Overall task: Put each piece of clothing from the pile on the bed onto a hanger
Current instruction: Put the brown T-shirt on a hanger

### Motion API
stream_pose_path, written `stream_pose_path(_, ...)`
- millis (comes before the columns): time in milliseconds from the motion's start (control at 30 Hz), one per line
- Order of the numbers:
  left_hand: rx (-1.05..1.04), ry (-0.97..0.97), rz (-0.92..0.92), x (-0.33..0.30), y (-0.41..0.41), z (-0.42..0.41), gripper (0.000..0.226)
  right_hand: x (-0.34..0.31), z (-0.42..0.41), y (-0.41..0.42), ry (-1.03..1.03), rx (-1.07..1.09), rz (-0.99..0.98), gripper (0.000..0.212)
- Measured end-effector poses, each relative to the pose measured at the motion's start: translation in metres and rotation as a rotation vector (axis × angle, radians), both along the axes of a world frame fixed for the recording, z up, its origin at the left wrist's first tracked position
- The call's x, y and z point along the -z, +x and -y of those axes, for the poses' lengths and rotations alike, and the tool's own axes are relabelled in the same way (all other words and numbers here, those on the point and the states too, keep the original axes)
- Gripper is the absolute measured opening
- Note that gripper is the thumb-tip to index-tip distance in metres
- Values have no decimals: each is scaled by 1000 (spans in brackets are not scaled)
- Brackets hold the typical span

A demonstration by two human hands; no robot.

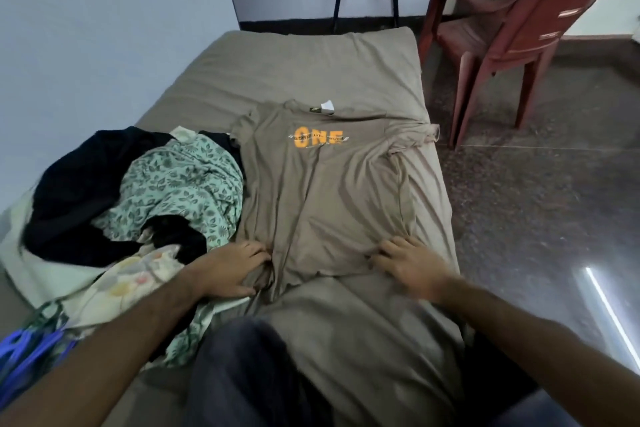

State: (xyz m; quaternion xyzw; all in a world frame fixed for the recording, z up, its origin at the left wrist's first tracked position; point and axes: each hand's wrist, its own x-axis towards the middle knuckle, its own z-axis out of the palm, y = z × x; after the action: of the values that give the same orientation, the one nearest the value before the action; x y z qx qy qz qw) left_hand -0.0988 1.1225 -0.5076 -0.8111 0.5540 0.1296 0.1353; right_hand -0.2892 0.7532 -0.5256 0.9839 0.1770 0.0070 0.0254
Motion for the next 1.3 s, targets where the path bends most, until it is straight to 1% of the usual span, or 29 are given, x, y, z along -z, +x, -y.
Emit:
stream_pose_path(67,20,-29,23,-2,-6,4,55,1,0,0,124,91,16,33)
stream_pose_path(133,14,-127,58,-2,-9,5,30,-11,2,2,265,184,-6,16)
stream_pose_path(167,-9,-184,56,-4,-8,3,26,-20,4,2,348,219,-21,11)
stream_pose_path(233,-82,-271,50,-10,-6,-3,25,-34,15,1,473,242,-81,9)
stream_pose_path(300,-84,-330,58,-19,-2,-10,21,-49,27,0,543,251,-162,28)
stream_pose_path(333,-65,-343,56,-23,0,-15,16,-61,30,-1,559,279,-242,34)
stream_pose_path(367,-39,-340,45,-25,1,-19,10,-70,33,-1,575,345,-357,34)
stream_pose_path(433,5,-245,27,-26,1,-25,18,-87,36,0,380,400,-596,32)
stream_pose_path(467,12,-140,28,-27,0,-26,21,-89,36,-1,212,409,-650,33)
stream_pose_path(500,9,-35,35,-28,-2,-25,24,-92,34,-2,23,398,-644,31)
stream_pose_path(533,-2,37,51,-27,-3,-24,25,-92,31,-5,-116,386,-576,27)
stream_pose_path(567,-29,62,70,-26,-3,-22,23,-88,29,-7,-130,360,-464,22)
stream_pose_path(600,-76,50,80,-25,-3,-20,20,-81,25,-11,-16,320,-369,17)
stream_pose_path(667,-176,-20,102,-19,0,-16,15,-66,13,-22,255,224,-307,18)
stream_pose_path(700,-201,-80,110,-17,1,-14,13,-56,7,-29,276,149,-284,25)
stream_pose_path(733,-180,-167,118,-16,1,-12,11,-45,2,-36,211,80,-237,37)
stream_pose_path(800,-20,-321,135,-13,-1,-5,17,-21,-8,-49,-36,24,-171,64)
stream_pose_path(833,42,-341,88,-12,-5,0,24,-14,-10,-54,-132,31,-164,67)
stream_pose_path(867,71,-317,-11,-11,-10,5,31,-9,-11,-57,-170,40,-134,61)
stream_pose_path(933,41,-131,-211,-5,-16,12,50,-7,-5,-56,-165,53,-48,46)
stream_pose_path(967,37,-19,-227,-2,-18,15,58,-10,-1,-53,-144,81,-25,39)
stream_pose_path(1000,50,46,-198,2,-19,17,60,-13,4,-50,-104,135,0,32)
stream_pose_path(1033,63,53,-150,5,-18,19,52,-19,10,-47,-26,223,-2,26)
stream_pose_path(1067,67,16,-107,4,-19,23,42,-29,15,-44,96,339,-12,21)
stream_pose_path(1100,48,-16,-75,3,-18,26,35,-38,21,-39,252,451,-67,20)
stream_pose_path(1133,-1,-33,-64,1,-16,30,33,-47,27,-33,409,528,-152,25)
stream_pose_path(1200,-236,-64,-167,-3,-10,36,28,-63,42,-20,651,592,-271,37)
stream_pose_path(1233,-367,-114,-248,-3,-4,36,24,-67,50,-15,702,614,-294,36)
stream_pose_path(1300,-560,-259,-332,-4,8,31,22,-65,64,-13,679,673,-284,28)
